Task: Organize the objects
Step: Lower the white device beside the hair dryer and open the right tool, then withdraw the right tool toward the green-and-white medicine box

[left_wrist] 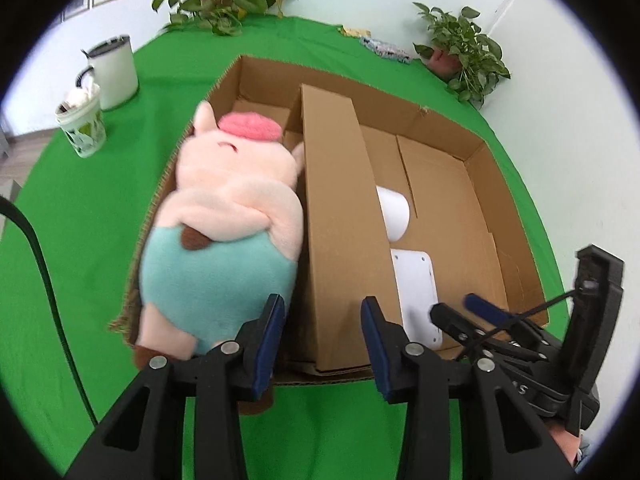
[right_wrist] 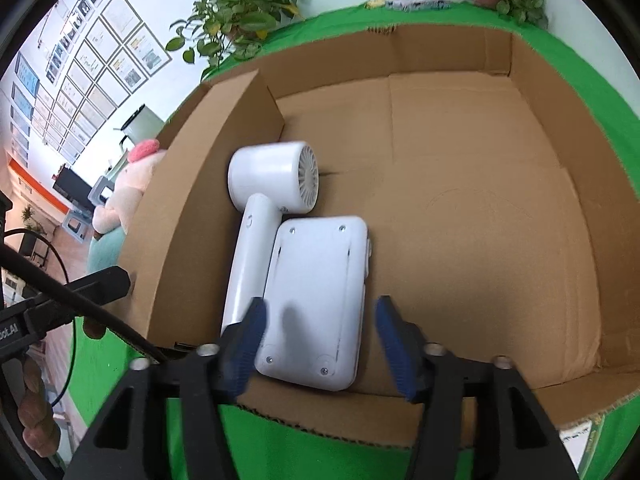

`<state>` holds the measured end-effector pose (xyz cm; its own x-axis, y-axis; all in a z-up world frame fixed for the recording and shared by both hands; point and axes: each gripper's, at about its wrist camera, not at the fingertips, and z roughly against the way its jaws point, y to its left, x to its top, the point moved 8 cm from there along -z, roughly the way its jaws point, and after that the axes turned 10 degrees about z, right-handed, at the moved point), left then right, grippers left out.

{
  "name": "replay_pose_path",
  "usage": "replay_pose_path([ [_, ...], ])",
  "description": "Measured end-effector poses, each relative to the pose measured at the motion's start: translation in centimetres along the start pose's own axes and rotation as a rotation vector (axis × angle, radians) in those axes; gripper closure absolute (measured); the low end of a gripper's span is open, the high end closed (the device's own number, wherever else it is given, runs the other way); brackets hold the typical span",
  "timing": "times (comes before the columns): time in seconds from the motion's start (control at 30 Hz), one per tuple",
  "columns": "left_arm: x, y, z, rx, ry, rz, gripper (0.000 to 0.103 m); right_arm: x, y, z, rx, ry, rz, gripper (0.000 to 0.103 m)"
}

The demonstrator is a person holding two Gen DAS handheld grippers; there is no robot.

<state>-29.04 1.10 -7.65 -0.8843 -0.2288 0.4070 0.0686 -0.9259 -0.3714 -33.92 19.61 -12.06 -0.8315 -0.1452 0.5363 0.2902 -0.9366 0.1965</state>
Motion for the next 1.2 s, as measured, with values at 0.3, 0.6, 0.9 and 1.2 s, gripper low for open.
replay_pose_path([
  [0.3, -1.4, -3.8, 8.1, 0.146, -0.438, -0.253, 0.020, -1.1, 1.7, 8.7, -0.197, -0.238, 0.134, 0.000],
  [0.6, -4.9, -6.6, 10.0, 0.100, -0.551, -0.259, 0.020, -4.7, 2.1, 15.5, -0.332, -0.338, 0.168, 0.000],
  [0.9, -7.1, -8.1, 12.9, 0.094, -0.611, -0.268, 0.021, -7.7, 2.6, 20.2, -0.345, -0.380, 0.169, 0.000],
  [1.2, -10.5, -7.7, 13.0, 0.068, -0.596, -0.282, 0.047, -10.7, 2.6, 21.8, -0.322, -0.387, 0.165, 0.000],
])
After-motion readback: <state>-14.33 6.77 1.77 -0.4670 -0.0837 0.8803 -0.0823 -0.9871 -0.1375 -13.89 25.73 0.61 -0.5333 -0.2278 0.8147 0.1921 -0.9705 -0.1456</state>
